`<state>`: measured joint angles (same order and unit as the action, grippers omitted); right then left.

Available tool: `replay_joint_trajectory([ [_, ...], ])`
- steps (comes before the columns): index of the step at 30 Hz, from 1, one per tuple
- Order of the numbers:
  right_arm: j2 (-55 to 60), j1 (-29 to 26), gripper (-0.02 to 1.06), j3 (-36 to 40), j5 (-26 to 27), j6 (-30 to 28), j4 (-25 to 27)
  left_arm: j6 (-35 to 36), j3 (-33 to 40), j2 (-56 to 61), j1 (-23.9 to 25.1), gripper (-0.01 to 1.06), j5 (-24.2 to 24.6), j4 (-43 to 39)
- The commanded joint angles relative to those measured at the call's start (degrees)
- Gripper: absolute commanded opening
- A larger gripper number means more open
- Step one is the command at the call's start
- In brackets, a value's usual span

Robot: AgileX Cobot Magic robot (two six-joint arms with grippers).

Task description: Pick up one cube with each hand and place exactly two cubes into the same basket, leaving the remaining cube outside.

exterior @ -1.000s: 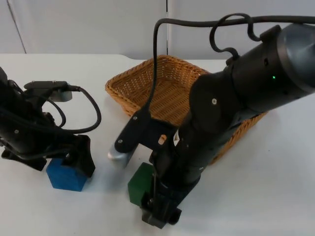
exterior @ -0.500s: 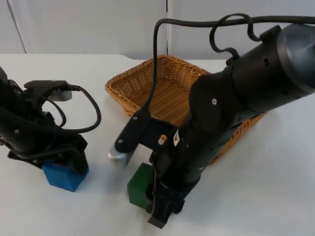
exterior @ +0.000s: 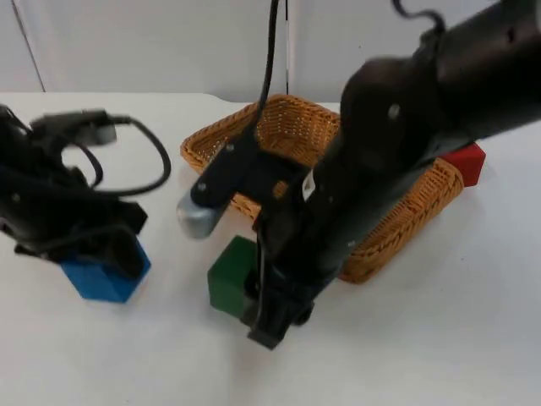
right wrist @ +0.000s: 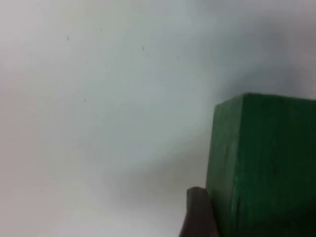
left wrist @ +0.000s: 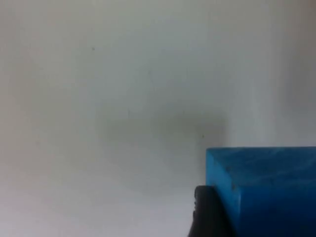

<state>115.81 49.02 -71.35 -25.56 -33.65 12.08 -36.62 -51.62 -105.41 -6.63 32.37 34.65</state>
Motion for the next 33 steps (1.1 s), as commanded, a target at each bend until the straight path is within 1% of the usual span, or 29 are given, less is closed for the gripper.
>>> replay_joint_trajectory([
  [1, -2.5, 0.3, 0.0, -0.4, -1.5, 0.0, -0.1, 2.4, -0.1, 2.8, -0.4, 0.0, 1.3, -2.0],
  [3, -4.7, 0.3, 0.0, -0.4, -3.3, 0.0, 0.0, 5.2, -0.1, 6.2, -0.4, 0.0, 2.1, -5.0],
  [4, -4.7, 0.3, 0.0, -0.4, -3.3, 0.0, 0.0, 5.2, -0.1, 6.2, -0.4, 0.0, 2.1, -5.0],
  [7, -8.0, 0.3, 0.0, -0.4, -5.7, 0.4, 0.0, 8.6, -0.1, 12.3, -0.4, 0.0, 3.6, -8.4],
  [9, -9.1, 0.3, 0.0, -0.4, -6.4, 0.9, 0.0, 8.8, -0.1, 13.2, -0.4, 0.0, 4.0, -8.7],
  [10, -10.7, 0.3, 0.0, -0.4, -7.3, 2.5, 0.0, 8.9, -0.1, 15.5, -0.4, 0.0, 4.6, -8.7],
  [14, -14.6, 0.3, 0.0, -0.4, -9.3, 2.8, 0.0, 8.9, -0.1, 19.7, -0.4, 0.0, 5.9, -8.8],
  [22, -17.9, 0.3, 0.0, -0.4, -9.7, 2.8, 0.0, 8.9, -0.1, 22.0, -0.4, 0.0, 6.3, -8.5],
  [33, -18.0, 0.3, 0.0, -0.4, -9.6, 2.8, 0.0, 8.9, -0.1, 22.0, -0.4, 0.0, 6.4, -8.3],
])
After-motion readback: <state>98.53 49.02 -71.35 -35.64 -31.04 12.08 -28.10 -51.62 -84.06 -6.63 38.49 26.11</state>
